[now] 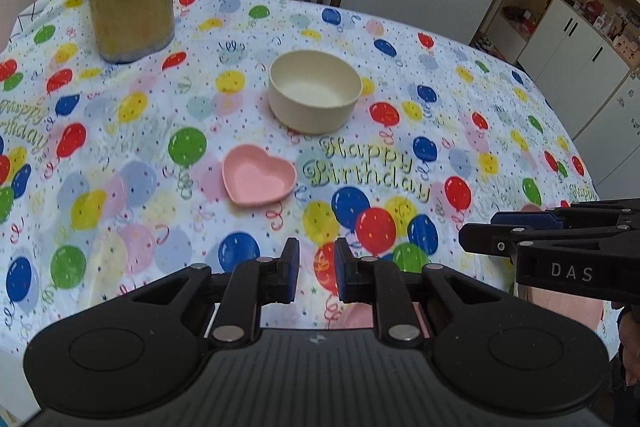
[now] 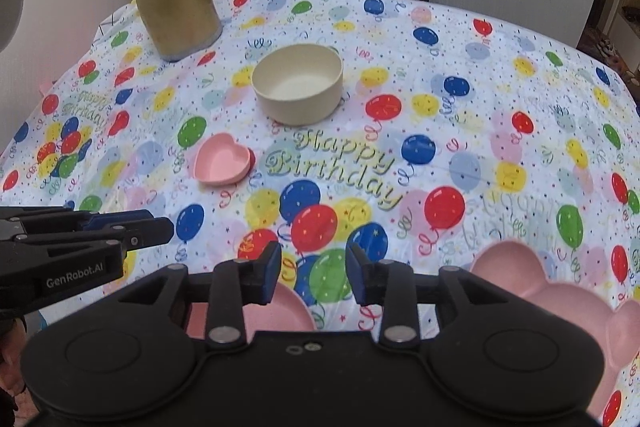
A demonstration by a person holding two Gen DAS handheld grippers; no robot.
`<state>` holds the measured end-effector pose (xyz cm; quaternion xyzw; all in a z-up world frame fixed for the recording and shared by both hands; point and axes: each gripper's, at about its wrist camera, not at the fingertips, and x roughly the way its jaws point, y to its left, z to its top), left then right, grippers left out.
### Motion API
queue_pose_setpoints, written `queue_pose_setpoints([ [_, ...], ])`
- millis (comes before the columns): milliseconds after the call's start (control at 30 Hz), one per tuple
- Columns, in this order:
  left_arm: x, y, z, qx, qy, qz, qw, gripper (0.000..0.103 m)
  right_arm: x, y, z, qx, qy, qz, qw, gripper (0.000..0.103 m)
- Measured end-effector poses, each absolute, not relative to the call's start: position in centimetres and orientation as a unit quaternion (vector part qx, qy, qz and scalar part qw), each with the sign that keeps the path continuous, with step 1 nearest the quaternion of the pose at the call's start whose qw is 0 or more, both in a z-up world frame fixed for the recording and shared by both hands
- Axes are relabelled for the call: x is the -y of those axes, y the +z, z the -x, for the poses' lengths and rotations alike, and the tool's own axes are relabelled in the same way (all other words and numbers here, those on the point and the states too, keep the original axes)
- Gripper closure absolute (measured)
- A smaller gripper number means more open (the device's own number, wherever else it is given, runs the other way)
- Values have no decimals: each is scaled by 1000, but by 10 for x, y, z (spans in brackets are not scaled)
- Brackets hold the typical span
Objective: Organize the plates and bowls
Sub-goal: 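Lower the pink bowl onto the bear plate and open both grippers, then move both grippers to the rim of the cream bowl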
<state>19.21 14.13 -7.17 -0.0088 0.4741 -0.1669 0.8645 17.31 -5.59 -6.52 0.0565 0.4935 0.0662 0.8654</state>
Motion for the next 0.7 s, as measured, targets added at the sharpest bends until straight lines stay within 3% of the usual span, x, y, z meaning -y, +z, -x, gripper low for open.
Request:
queue_pose_setpoints([
  [67,-143,-67,-199,-465,-167,9,869,75,56,-60,-179,-485,65,-58,870,66],
  [200,-143,-61,-214,-452,-170,6,876,75,55,-49,-193,-469,65,-58,879,61],
  [400,-141,-53,-246,-430,-171,4,886,72,53,-35,-219,-443,59,-51,893,43],
  [533,-139,-48,-265,-411,-169,-1,896,44,51,-31,-239,-433,55,-48,898,38],
  [700,-135,-47,-291,-401,-174,-11,899,42,48,-33,-262,-430,47,-50,900,25],
])
